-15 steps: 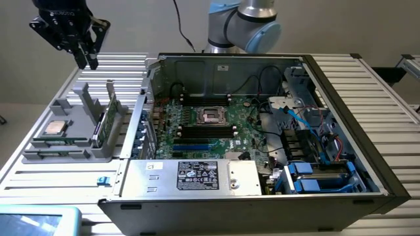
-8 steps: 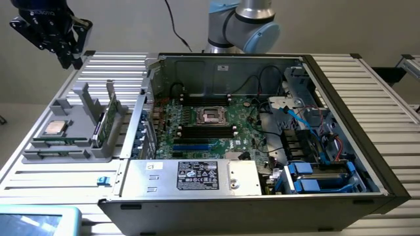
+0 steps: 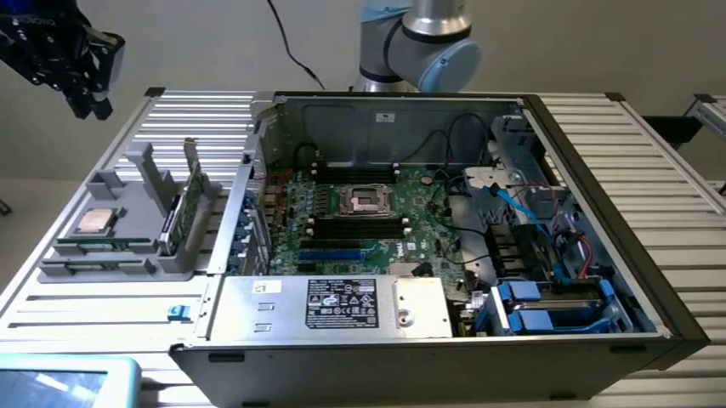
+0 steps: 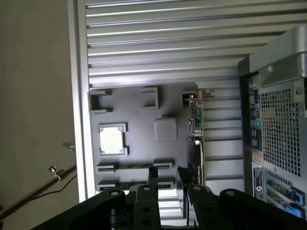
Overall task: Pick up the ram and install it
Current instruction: 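Reach for the ram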
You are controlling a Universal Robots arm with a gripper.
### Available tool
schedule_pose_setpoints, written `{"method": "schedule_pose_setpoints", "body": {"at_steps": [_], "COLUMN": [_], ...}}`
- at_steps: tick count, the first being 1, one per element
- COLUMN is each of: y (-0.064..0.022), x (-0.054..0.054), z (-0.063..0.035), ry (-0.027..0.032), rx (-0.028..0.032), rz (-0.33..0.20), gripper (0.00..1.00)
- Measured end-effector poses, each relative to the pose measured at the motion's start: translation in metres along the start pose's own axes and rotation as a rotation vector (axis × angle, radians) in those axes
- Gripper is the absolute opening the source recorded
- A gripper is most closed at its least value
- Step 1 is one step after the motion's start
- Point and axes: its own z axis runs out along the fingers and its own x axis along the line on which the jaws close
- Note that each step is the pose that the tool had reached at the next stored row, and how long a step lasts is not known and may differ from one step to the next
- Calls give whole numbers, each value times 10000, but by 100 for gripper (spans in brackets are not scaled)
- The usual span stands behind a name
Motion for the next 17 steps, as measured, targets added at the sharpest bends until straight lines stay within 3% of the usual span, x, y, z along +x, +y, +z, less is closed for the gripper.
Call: {"method": "schedule_pose_setpoints", "body": {"at_steps": [7, 11, 17], "y": [-15, -17, -17], "x": [304, 344, 346], "z": [11, 13, 13], "ry": [34, 78, 80], "rx": [2, 5, 5], "rz": [2, 3, 3], "gripper": [29, 29, 29]}}
